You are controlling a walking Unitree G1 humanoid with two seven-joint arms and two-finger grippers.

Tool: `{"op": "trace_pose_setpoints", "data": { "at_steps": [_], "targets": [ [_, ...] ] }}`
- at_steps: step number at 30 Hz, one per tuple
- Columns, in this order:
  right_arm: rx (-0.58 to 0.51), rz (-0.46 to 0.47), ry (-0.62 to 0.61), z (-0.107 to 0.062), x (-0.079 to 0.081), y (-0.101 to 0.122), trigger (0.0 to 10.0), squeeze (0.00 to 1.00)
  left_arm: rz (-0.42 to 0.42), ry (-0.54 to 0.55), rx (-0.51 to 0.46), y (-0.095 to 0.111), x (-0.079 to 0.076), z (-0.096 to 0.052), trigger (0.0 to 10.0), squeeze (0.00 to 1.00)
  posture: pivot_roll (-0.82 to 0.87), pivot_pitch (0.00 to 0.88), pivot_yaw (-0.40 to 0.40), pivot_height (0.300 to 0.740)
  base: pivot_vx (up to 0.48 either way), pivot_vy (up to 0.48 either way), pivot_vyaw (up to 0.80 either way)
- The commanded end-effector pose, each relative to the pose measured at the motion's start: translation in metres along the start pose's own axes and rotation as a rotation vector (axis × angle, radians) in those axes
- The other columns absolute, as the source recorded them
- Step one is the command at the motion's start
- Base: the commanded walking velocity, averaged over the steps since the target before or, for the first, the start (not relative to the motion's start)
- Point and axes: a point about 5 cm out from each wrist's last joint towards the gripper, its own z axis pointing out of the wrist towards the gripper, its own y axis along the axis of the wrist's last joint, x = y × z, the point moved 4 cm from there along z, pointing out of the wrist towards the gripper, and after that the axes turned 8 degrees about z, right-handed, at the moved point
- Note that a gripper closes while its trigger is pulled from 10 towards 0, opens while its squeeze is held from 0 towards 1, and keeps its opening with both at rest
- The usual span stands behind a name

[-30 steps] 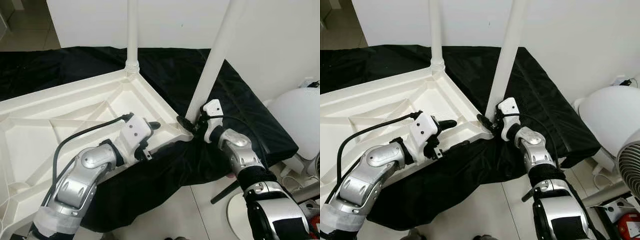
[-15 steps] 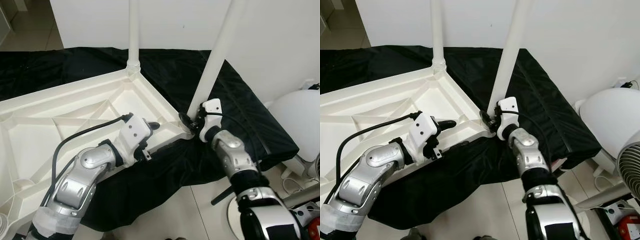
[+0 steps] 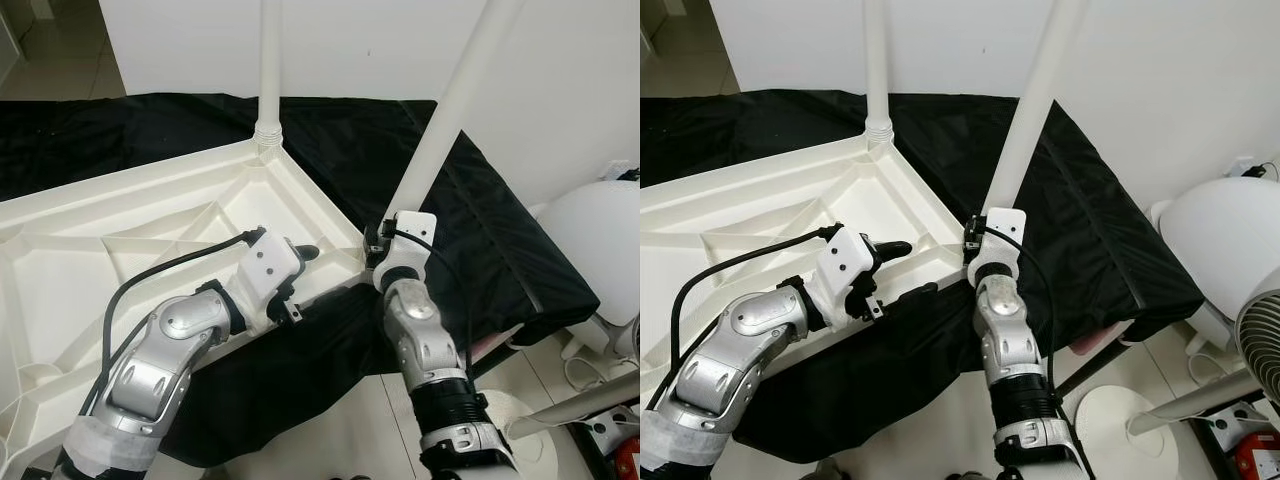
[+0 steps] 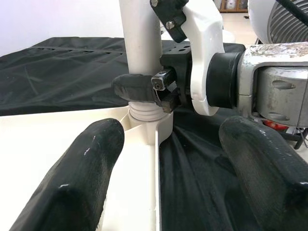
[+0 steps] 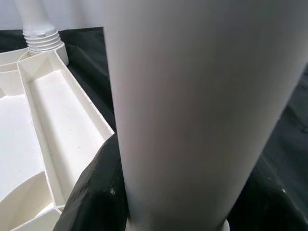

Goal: Building children table

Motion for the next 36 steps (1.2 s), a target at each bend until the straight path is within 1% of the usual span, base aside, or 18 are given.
{"op": "trace_pose_setpoints", "data": {
  "at_steps": [1, 2, 3, 9, 10, 11, 12, 13, 16, 18, 19, 20, 25, 26, 32, 33, 35, 36],
  "targets": [
    [0.014, 0.015, 0.023, -0.003, -0.003, -0.004, 10.0, 0.51, -0.004, 0.007, 0.003, 0.0, -0.003, 0.0, 10.0, 0.0, 0.13, 0.073, -0.077, 0.74, 0.0, 0.0, 0.0],
    [-0.002, 0.017, 0.043, -0.003, -0.003, 0.0, 10.0, 0.51, -0.006, 0.004, 0.002, 0.001, -0.003, 0.001, 10.0, 0.0, 0.13, 0.073, -0.077, 0.74, 0.0, 0.0, 0.0],
    [-0.01, 0.017, 0.051, -0.003, -0.004, 0.003, 10.0, 1.0, -0.007, 0.002, 0.001, 0.001, -0.003, 0.001, 10.0, 0.0, 0.13, 0.073, -0.077, 0.74, 0.0, 0.0, 0.0],
    [0.005, 0.0, 0.205, -0.008, -0.007, 0.014, 10.0, 1.0, -0.01, 0.009, 0.0, 0.001, -0.003, 0.002, 10.0, 0.0, 0.12, 0.078, -0.073, 0.74, 0.0, 0.0, 0.0],
    [0.014, -0.017, 0.275, -0.008, -0.006, 0.016, 10.0, 0.82, -0.011, 0.007, -0.002, 0.001, -0.003, 0.002, 10.0, 0.0, 0.12, 0.078, -0.073, 0.74, 0.0, 0.0, 0.0],
    [0.014, -0.017, 0.275, -0.008, -0.006, 0.016, 10.0, 0.82, -0.011, 0.007, -0.002, 0.001, -0.003, 0.002, 10.0, 0.0, 0.12, 0.078, -0.073, 0.74, 0.0, 0.0, 0.0],
    [0.023, -0.057, 0.362, -0.009, -0.005, 0.016, 10.0, 0.0, -0.011, 0.004, -0.003, 0.001, -0.003, 0.002, 10.0, 0.0, 0.11, 0.078, -0.069, 0.74, 0.0, 0.0, 0.0],
    [0.031, -0.086, 0.419, -0.01, -0.005, 0.016, 10.0, 0.0, -0.011, 0.003, -0.004, 0.001, -0.003, 0.003, 10.0, 0.0, 0.11, 0.078, -0.069, 0.74, 0.0, 0.0, 0.0],
    [0.031, -0.086, 0.419, -0.01, -0.005, 0.016, 10.0, 0.0, -0.011, 0.003, -0.004, 0.001, -0.003, 0.003, 10.0, 0.0, 0.11, 0.078, -0.069, 0.74, 0.0, 0.0, 0.0],
    [0.064, -0.152, 0.544, -0.009, -0.007, 0.014, 10.0, 0.0, -0.009, -0.001, -0.005, 0.001, -0.003, 0.003, 10.0, 0.0, 0.11, 0.073, -0.061, 0.74, 0.0, 0.0, 0.0],
    [0.064, -0.152, 0.544, -0.009, -0.007, 0.014, 10.0, 0.0, -0.009, -0.001, -0.005, 0.001, -0.003, 0.003, 10.0, 0.0, 0.11, 0.073, -0.061, 0.74, 0.0, 0.0, 0.0],
    [0.08, -0.189, 0.593, -0.006, -0.009, 0.013, 10.0, 0.0, -0.006, -0.003, -0.005, 0.002, -0.002, 0.003, 10.0, 0.0, 0.11, 0.072, -0.059, 0.74, 0.0, 0.0, 0.0],
    [0.112, -0.226, 0.644, -0.001, -0.013, 0.011, 10.0, 0.0, -0.003, -0.004, -0.005, 0.002, -0.001, 0.004, 10.0, 0.0, 0.12, 0.069, -0.054, 0.74, 0.0, 0.0, 0.0],
    [0.154, -0.249, 0.68, 0.003, -0.016, 0.005, 10.0, 0.0, -0.001, -0.003, -0.005, 0.002, 0.0, 0.004, 10.0, 0.0, 0.13, 0.067, -0.048, 0.74, 0.0, 0.0, 0.0],
    [0.178, -0.275, 0.71, 0.006, -0.015, 0.001, 10.0, 0.0, 0.001, -0.004, -0.006, 0.003, 0.0, 0.004, 10.0, 0.0, 0.13, 0.067, -0.045, 0.74, 0.0, 0.0, 0.0],
    [0.188, -0.279, 0.731, 0.007, -0.014, 0.0, 2.5, 0.0, 0.003, -0.002, -0.007, 0.004, 0.001, 0.003, 10.0, 0.0, 0.13, 0.069, -0.049, 0.74, 0.0, 0.0, 0.0],
    [0.188, -0.279, 0.731, 0.007, -0.014, 0.0, 2.5, 0.0, 0.003, -0.002, -0.007, 0.004, 0.001, 0.003, 10.0, 0.0, 0.13, 0.069, -0.049, 0.74, 0.0, 0.0, 0.0],
    [0.197, -0.279, 0.743, 0.007, -0.013, 0.0, 0.0, 0.0, 0.004, 0.002, -0.006, 0.004, 0.002, 0.003, 10.0, 0.0, 0.14, 0.07, -0.051, 0.74, 0.0, 0.0, 0.0]
  ]
}}
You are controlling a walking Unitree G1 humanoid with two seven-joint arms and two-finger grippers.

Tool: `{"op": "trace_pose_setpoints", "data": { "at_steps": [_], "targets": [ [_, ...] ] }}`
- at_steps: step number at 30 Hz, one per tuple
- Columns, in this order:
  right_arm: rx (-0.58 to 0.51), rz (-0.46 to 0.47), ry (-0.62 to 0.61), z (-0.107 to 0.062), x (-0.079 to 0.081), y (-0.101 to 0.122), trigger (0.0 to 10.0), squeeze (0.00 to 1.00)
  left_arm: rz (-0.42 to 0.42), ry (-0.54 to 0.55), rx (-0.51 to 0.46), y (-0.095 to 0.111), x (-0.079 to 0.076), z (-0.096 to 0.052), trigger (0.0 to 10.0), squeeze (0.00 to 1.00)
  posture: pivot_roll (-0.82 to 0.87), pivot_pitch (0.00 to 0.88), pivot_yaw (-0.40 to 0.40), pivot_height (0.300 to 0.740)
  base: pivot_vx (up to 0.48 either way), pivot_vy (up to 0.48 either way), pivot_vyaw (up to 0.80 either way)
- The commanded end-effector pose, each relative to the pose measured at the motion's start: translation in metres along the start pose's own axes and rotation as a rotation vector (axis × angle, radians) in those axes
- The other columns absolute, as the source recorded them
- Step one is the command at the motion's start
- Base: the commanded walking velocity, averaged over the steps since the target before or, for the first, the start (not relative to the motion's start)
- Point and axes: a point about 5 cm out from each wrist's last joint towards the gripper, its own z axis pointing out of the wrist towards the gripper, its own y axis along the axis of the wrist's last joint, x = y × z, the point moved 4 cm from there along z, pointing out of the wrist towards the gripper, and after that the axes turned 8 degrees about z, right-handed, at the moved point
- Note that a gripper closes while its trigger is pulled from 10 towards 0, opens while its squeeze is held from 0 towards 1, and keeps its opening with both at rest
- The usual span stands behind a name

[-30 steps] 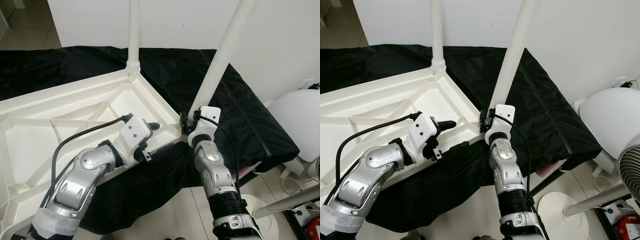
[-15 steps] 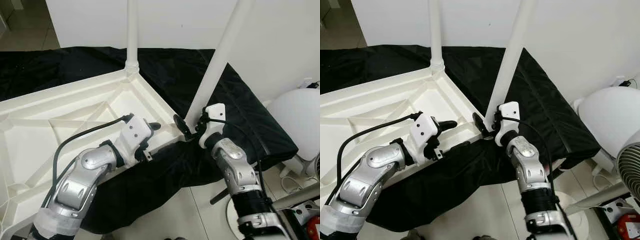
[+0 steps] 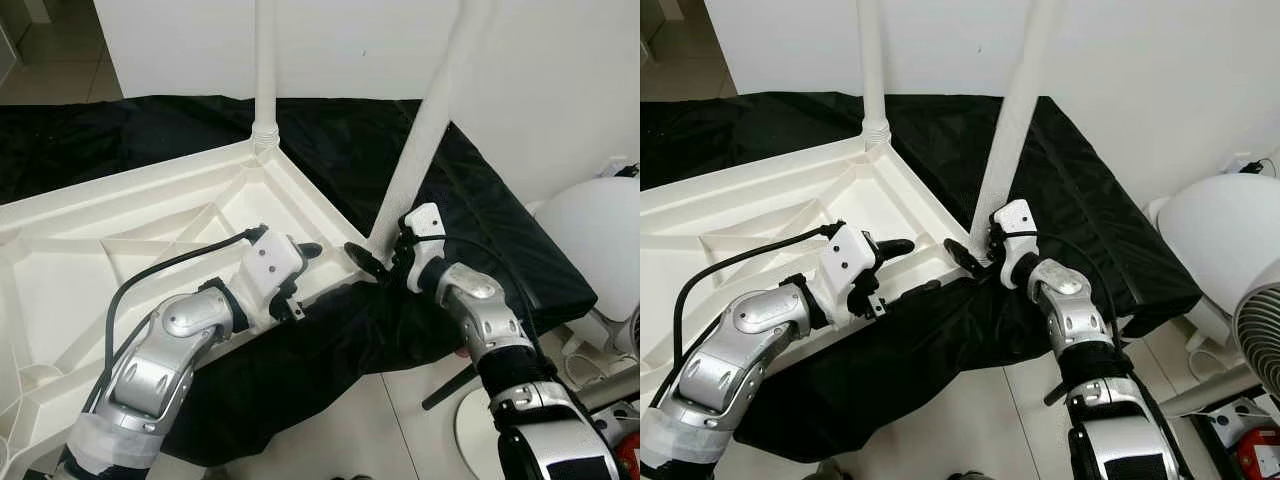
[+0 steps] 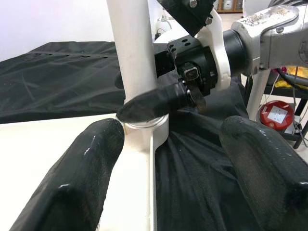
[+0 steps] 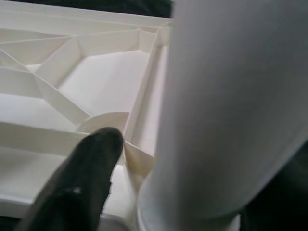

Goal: Building children table

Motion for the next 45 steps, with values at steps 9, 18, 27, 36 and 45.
{"op": "trace_pose_setpoints", "data": {
  "at_steps": [9, 18, 27, 36, 45],
  "targets": [
    [0.03, 0.05, -0.006, -0.003, -0.003, -0.012, 0.0, 0.0, 0.0, 0.018, 0.007, 0.001, 0.001, -0.001, 10.0, 0.0, 0.14, 0.072, -0.069, 0.74, 0.0, 0.0, 0.0],
    [-0.007, 0.094, -0.201, -0.001, -0.012, -0.012, 0.0, 0.0, -0.004, 0.026, 0.007, 0.001, 0.002, -0.001, 10.0, 0.0, 0.14, 0.084, -0.069, 0.74, 0.0, 0.0, 0.0],
    [-0.064, 0.21, -0.522, -0.002, -0.009, -0.02, 0.0, 0.0, -0.01, 0.023, 0.009, 0.0, 0.003, -0.001, 10.0, 0.0, 0.13, 0.087, -0.062, 0.74, 0.0, 0.0, 0.0],
    [-0.085, 0.254, -0.708, -0.005, 0.003, -0.024, 0.0, 0.0, -0.023, 0.033, 0.004, 0.001, 0.005, -0.001, 10.0, 0.0, 0.13, 0.1, -0.059, 0.74, 0.0, 0.0, 0.0],
    [-0.16, 0.288, -0.616, 0.0, 0.018, -0.005, 10.0, 1.0, -0.023, 0.016, 0.003, 0.001, 0.0, 0.0, 10.0, 0.0, 0.12, 0.099, -0.061, 0.74, 0.0, 0.0, 0.0]
  ]
}}
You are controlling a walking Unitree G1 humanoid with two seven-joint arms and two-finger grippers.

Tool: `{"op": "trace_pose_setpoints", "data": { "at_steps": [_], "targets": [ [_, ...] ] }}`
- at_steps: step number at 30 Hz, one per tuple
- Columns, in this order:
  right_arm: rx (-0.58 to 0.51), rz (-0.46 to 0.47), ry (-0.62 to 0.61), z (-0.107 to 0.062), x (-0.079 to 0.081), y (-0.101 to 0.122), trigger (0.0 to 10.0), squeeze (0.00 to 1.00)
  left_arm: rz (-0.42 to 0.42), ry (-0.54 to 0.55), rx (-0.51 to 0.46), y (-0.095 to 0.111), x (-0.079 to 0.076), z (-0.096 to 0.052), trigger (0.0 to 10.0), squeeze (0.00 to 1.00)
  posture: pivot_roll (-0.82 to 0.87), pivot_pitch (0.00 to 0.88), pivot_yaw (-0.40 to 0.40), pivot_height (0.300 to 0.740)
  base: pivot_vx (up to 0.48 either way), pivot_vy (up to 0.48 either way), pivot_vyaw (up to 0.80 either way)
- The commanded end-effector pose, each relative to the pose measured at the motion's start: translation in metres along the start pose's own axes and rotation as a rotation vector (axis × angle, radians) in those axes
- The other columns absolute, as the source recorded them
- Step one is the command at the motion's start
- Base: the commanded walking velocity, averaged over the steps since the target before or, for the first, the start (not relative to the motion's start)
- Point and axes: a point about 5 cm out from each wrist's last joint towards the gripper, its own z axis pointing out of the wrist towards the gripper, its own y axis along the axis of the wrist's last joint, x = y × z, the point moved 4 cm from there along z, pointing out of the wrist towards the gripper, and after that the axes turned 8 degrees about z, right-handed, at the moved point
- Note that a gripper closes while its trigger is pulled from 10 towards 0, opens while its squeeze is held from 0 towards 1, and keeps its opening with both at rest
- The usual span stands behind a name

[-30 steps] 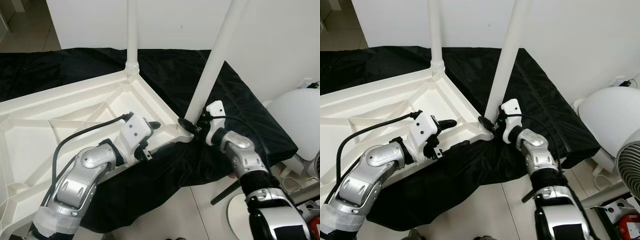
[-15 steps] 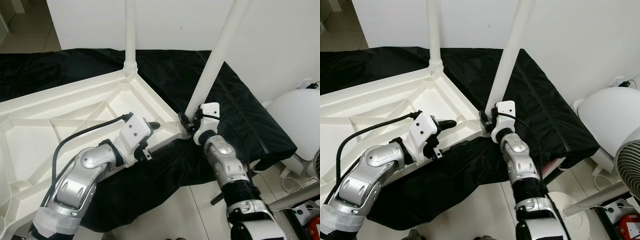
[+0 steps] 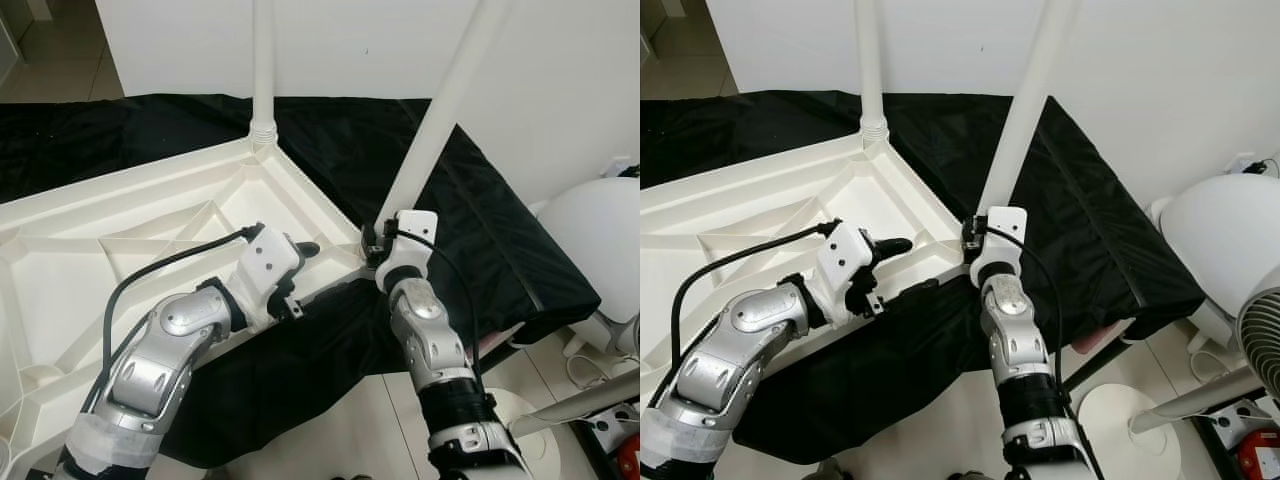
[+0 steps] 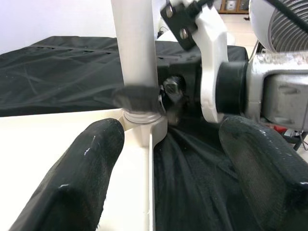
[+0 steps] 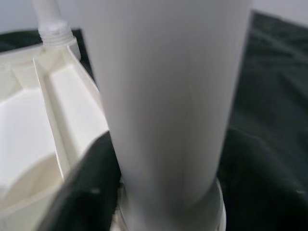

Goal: Building children table

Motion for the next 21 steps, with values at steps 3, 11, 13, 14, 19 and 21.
{"op": "trace_pose_setpoints", "data": {
  "at_steps": [3, 11, 13, 14, 19, 21],
  "targets": [
    [-0.01, 0.017, 0.058, -0.001, -0.003, 0.007, 10.0, 1.0, -0.001, 0.008, 0.003, 0.001, -0.002, 0.001, 10.0, 0.0, 0.12, 0.099, -0.063, 0.74, 0.0, 0.0, 0.0],
    [0.048, -0.095, 0.302, 0.001, -0.017, 0.02, 10.0, 0.0, 0.001, 0.013, 0.004, 0.001, -0.001, 0.0, 10.0, 0.0, 0.12, 0.097, -0.07, 0.74, 0.0, 0.0, 0.0],
    [0.048, -0.12, 0.338, 0.001, -0.017, 0.022, 10.0, 0.0, 0.001, 0.014, 0.005, 0.001, -0.001, 0.0, 10.0, 0.0, 0.12, 0.097, -0.071, 0.74, 0.0, 0.0, 0.0],
    [0.057, -0.135, 0.39, 0.001, -0.015, 0.022, 10.0, 0.0, 0.002, 0.015, 0.005, 0.001, 0.0, 0.0, 10.0, 0.0, 0.12, 0.096, -0.07, 0.74, 0.0, 0.0, 0.0],
    [0.079, -0.203, 0.508, 0.004, -0.014, 0.023, 10.0, 0.0, 0.006, 0.018, 0.004, 0.002, 0.0, 0.0, 10.0, 0.0, 0.13, 0.093, -0.07, 0.74, 0.0, 0.0, 0.0],
    [0.097, -0.243, 0.576, 0.008, -0.01, 0.021, 10.0, 0.0, 0.009, 0.017, 0.003, 0.002, 0.0, 0.001, 10.0, 0.0, 0.13, 0.088, -0.066, 0.74, 0.0, 0.0, 0.0]
  ]
}}
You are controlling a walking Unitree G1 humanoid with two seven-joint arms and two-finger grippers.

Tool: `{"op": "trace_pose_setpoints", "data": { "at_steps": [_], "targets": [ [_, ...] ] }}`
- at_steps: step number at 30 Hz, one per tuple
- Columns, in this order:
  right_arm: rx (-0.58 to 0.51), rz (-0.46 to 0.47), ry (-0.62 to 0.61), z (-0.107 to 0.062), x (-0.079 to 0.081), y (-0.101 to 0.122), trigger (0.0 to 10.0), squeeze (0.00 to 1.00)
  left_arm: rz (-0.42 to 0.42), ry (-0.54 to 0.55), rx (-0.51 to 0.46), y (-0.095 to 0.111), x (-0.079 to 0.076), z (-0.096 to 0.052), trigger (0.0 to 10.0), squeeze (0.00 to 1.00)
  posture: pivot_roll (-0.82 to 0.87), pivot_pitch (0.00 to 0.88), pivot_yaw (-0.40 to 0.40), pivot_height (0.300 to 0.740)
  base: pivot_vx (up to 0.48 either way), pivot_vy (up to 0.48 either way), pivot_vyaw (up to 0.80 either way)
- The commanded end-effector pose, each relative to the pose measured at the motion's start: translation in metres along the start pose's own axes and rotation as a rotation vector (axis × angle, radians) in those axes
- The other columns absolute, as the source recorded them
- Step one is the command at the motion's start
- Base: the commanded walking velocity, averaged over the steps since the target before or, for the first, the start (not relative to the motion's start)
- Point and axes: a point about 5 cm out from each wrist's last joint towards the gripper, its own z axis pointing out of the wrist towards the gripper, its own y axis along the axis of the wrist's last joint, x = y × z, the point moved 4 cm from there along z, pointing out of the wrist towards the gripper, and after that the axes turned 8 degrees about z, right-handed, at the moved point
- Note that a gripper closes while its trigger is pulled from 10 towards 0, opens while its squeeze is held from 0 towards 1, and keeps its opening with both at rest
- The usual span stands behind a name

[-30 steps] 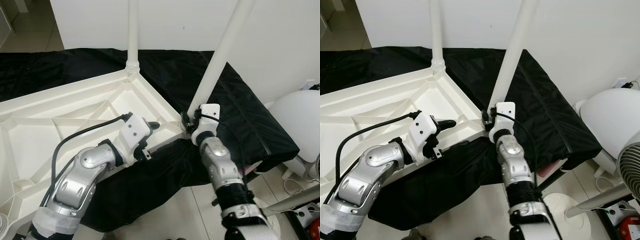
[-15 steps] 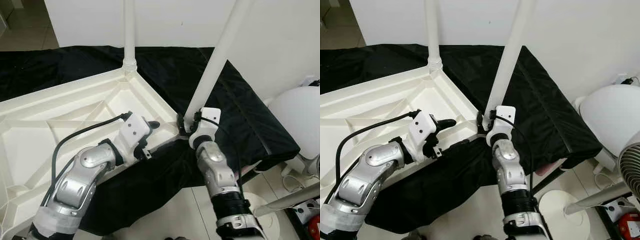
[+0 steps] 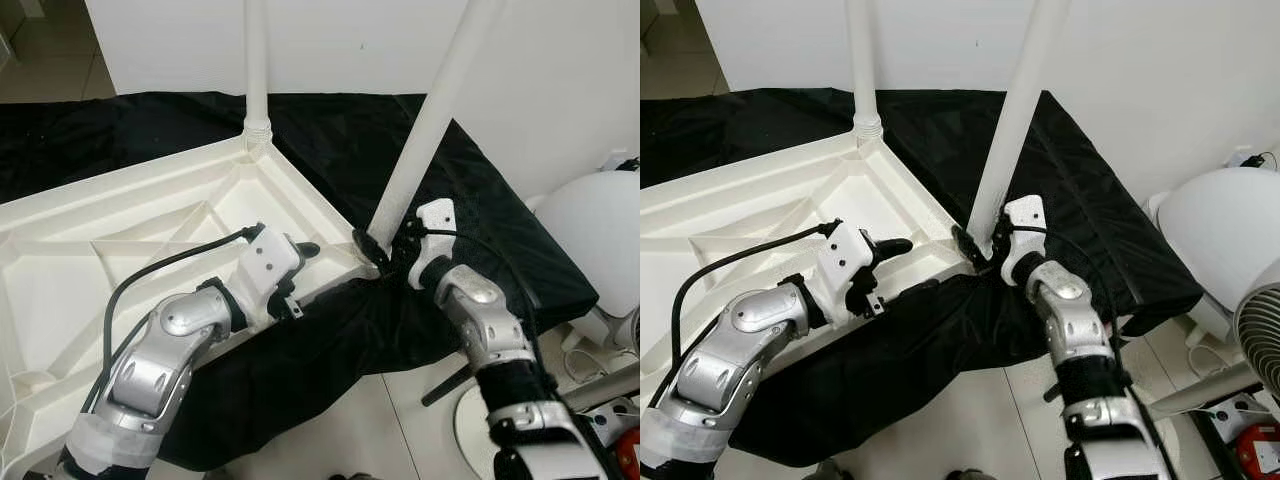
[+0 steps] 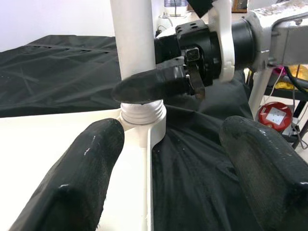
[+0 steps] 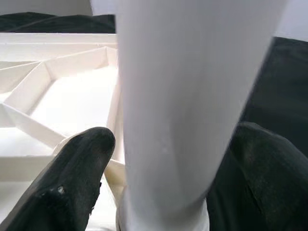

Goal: Building children table

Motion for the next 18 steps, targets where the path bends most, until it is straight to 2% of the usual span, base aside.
{"op": "trace_pose_setpoints", "data": {
  "at_steps": [1, 9, 10, 11, 12, 18],
  "targets": [
    [0.021, -0.023, 0.038, 0.001, 0.003, -0.004, 10.0, 0.0, 0.008, 0.017, 0.001, 0.002, 0.001, 0.001, 10.0, 0.0, 0.13, 0.088, -0.066, 0.74, 0.0, 0.0, 0.0],
    [0.073, -0.062, 0.154, 0.012, 0.01, -0.009, 10.0, 0.0, 0.014, 0.014, 0.001, 0.003, 0.001, 0.001, 10.0, 0.0, 0.15, 0.079, -0.068, 0.74, 0.0, 0.0, 0.0],
    [0.09, -0.054, 0.165, 0.014, 0.011, -0.013, 9.2, 0.0, 0.015, 0.014, -0.001, 0.003, 0.001, 0.001, 10.0, 0.0, 0.15, 0.077, -0.069, 0.74, 0.0, 0.0, 0.0],
    [0.107, -0.056, 0.177, 0.014, 0.012, -0.016, 3.5, 0.0, 0.016, 0.013, -0.001, 0.003, 0.0, 0.001, 10.0, 0.0, 0.15, 0.075, -0.07, 0.74, 0.0, 0.0, 0.0],
    [0.119, -0.053, 0.182, 0.014, 0.012, -0.02, 0.0, 0.0, 0.017, 0.013, -0.001, 0.004, 0.0, 0.001, 10.0, 0.0, 0.15, 0.072, -0.074, 0.74, 0.0, 0.0, 0.0],
    [0.14, -0.033, 0.195, 0.012, 0.011, -0.027, 0.0, 0.0, 0.02, 0.015, 0.001, 0.003, -0.001, 0.0, 10.0, 0.0, 0.16, 0.063, -0.083, 0.74, 0.0, 0.0, 0.0]
  ]
}}
